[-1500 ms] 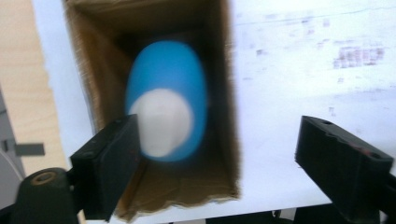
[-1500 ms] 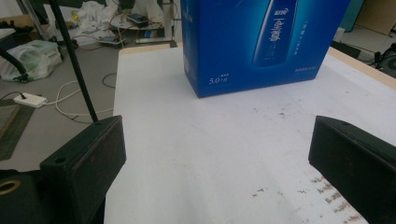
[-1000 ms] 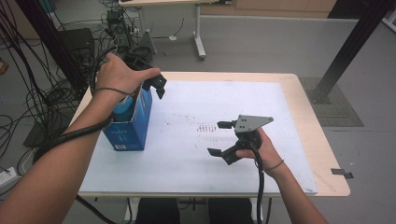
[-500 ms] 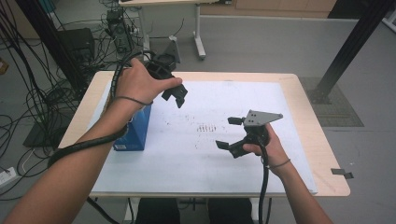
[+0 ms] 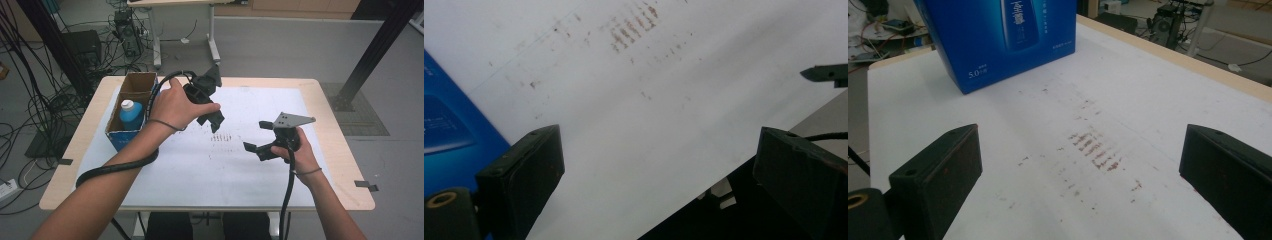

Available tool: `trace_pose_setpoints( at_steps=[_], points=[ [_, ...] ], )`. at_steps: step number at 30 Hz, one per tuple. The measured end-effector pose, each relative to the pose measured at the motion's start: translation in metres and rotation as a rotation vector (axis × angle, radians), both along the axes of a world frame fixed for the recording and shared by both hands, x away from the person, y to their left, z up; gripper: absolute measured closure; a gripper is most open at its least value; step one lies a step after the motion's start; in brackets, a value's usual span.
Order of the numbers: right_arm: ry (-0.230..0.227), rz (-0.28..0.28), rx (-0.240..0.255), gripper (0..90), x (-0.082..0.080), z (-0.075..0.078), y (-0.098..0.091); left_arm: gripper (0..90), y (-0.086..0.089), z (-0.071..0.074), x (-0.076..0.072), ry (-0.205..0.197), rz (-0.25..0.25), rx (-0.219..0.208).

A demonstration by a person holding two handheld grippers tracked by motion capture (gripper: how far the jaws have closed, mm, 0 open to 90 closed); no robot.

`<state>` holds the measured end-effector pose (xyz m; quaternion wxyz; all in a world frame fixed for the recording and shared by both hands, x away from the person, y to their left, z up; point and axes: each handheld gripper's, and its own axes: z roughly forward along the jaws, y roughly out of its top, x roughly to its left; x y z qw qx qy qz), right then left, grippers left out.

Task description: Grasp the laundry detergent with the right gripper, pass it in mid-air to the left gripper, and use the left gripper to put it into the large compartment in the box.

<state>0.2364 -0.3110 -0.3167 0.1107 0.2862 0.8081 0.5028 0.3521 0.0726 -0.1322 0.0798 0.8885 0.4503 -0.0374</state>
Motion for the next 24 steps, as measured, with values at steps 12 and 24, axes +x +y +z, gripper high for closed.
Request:
trace_pose_setpoints(
  at_steps=[12, 24],
  points=[
    [0.018, -0.088, -0.021, 3.0, 0.002, 0.006, -0.008, 6.6, -0.017, -0.036, -0.006, 0.022, -0.038, 0.023],
    [0.019, -0.119, -0.03, 2.8, 0.002, 0.008, -0.007, 7.0, -0.022, -0.052, -0.008, 0.028, -0.052, 0.033]
  ],
)
